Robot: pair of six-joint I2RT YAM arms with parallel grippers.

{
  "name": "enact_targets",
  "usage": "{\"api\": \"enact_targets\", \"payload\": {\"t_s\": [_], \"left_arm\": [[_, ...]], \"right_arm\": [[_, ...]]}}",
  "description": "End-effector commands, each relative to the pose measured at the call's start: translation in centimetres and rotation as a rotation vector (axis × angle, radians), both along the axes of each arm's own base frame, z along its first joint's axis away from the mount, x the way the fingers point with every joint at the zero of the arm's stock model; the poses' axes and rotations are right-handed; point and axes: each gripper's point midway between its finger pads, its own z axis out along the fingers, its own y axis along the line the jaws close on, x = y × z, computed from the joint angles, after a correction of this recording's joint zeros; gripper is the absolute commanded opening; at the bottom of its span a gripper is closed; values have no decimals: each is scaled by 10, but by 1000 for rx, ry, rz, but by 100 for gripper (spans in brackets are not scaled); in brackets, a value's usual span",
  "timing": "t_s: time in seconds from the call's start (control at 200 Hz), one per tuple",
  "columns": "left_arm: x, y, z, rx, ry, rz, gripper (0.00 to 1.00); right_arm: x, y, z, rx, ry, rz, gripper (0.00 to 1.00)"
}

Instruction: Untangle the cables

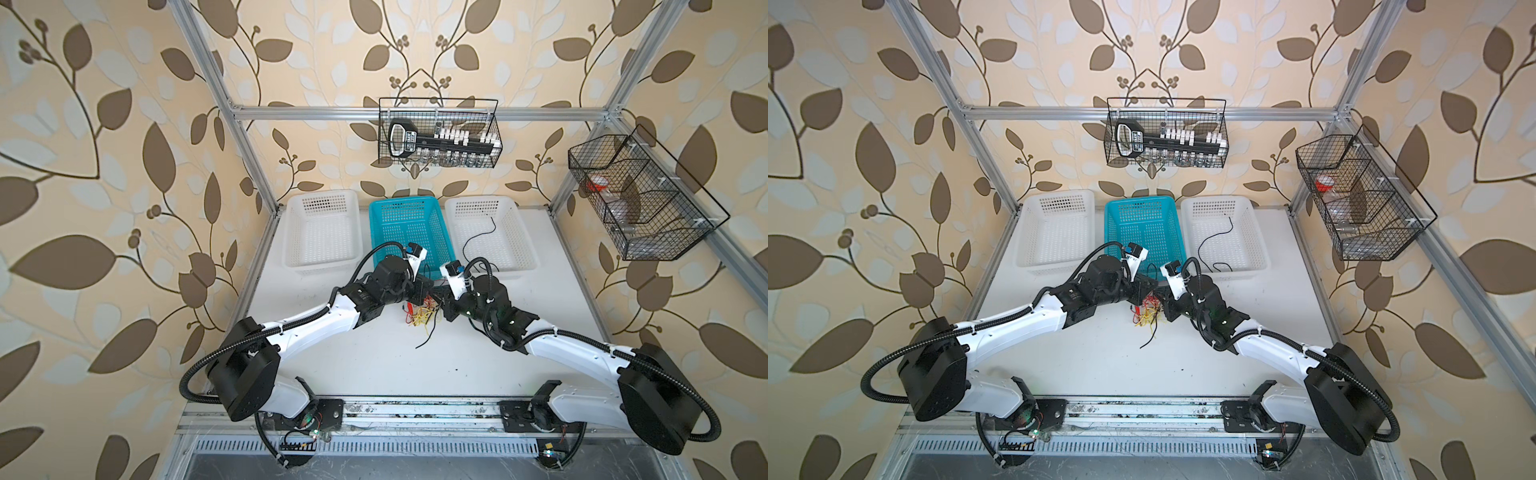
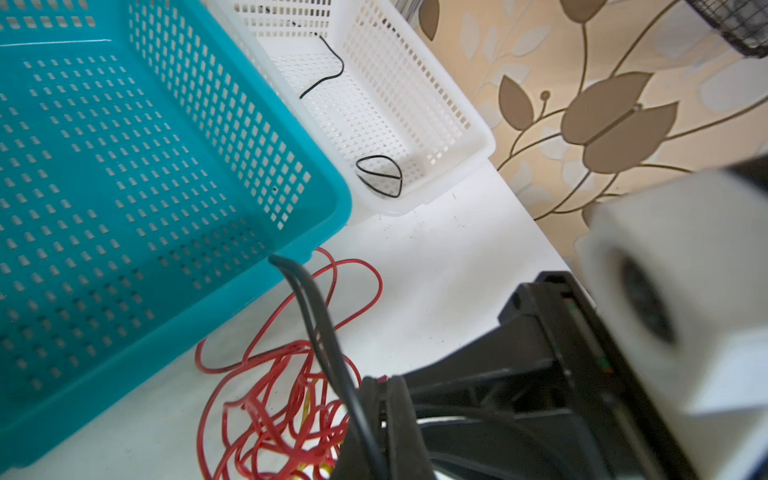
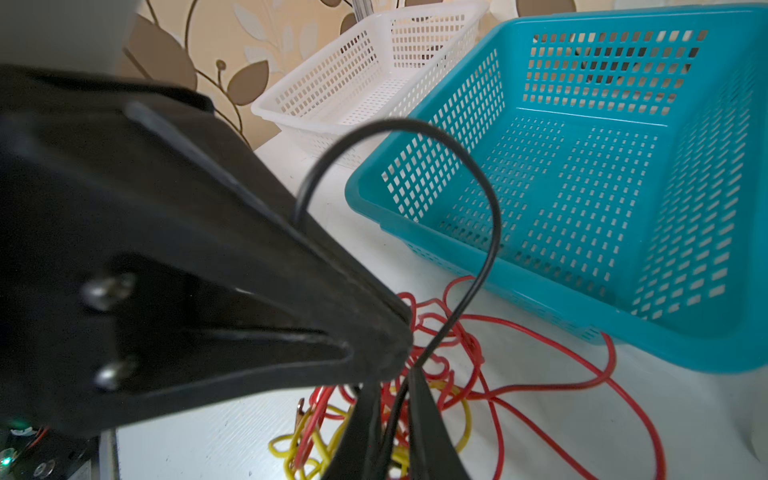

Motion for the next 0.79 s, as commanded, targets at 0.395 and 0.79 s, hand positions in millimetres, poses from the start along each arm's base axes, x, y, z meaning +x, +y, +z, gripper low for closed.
{"api": "enact_targets", "payload": {"t_s": [0.395, 0.79], "left_arm": [[-2, -20, 36, -105, -47, -70, 0], [5, -10, 22, -52, -46, -26, 0]], "right_arm": [[12, 20, 28, 97, -75, 31, 20], [4, -15, 27, 69, -48, -49, 28]]}}
